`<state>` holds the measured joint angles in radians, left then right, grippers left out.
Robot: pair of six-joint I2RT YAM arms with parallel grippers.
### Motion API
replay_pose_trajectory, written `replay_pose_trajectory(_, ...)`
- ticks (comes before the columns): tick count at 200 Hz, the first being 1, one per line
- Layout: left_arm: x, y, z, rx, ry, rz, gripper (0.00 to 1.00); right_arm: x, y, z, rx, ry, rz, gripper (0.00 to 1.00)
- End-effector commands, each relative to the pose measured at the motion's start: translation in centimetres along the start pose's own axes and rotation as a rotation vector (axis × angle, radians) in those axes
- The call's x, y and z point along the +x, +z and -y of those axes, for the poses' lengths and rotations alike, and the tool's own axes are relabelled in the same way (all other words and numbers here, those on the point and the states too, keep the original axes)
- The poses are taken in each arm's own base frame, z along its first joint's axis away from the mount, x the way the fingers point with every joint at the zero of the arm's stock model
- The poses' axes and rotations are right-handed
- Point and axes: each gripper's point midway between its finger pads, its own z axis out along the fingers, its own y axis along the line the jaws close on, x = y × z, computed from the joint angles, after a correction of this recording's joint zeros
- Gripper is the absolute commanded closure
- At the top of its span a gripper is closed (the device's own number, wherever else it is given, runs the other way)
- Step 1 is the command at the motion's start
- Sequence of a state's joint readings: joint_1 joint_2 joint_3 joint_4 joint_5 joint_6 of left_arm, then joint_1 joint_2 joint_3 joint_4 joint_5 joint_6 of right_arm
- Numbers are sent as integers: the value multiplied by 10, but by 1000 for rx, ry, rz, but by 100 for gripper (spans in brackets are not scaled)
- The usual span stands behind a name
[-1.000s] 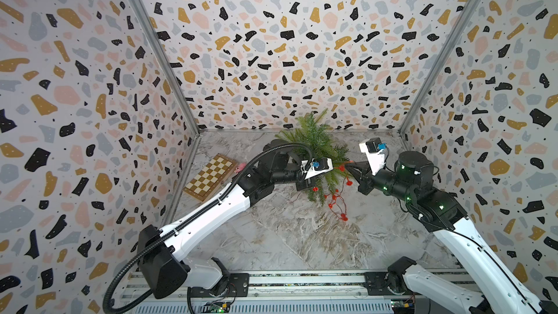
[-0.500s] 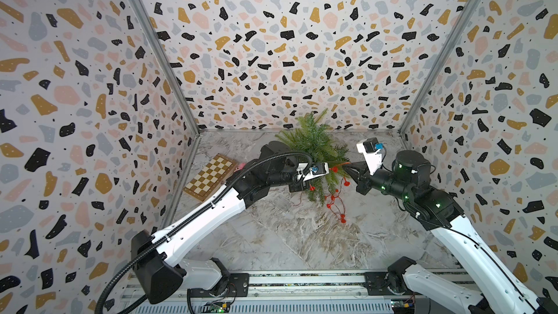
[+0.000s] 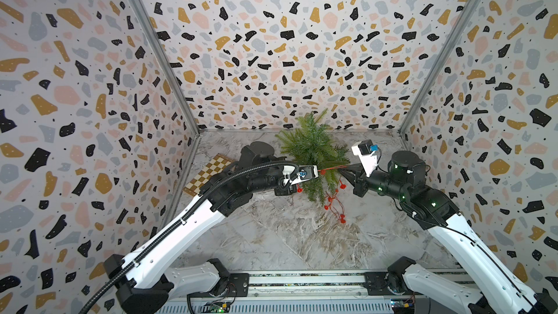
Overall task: Remove string lights from the small christmas tree
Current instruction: Remove the light string from the Christmas tree.
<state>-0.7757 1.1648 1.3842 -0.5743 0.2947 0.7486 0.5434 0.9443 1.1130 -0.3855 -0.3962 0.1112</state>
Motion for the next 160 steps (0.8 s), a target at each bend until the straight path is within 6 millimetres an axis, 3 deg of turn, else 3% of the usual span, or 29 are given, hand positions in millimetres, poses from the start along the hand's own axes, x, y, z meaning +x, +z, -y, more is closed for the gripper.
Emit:
replay_pose_trajectory(1,-20,-25,16,81,-10,60,100,-9,-1,-2,-8,-7,33,100)
replay_pose_trajectory(24,-38,-35,26,144,-29,129,100,-12,0,-2,-8,-6,40,100)
replay_pose_trajectory(51,-53,-33,36,204,-48,198,100,-14,-2,2,22,2,49,100)
replay_pose_trajectory(103,-81,-7,47,277,-51,287,100,-15,-21,19,158,6,75,100)
replay_pose_trajectory(160,-101,40,52,330,-87,341,100,-10,-49,57,419,18,69,100)
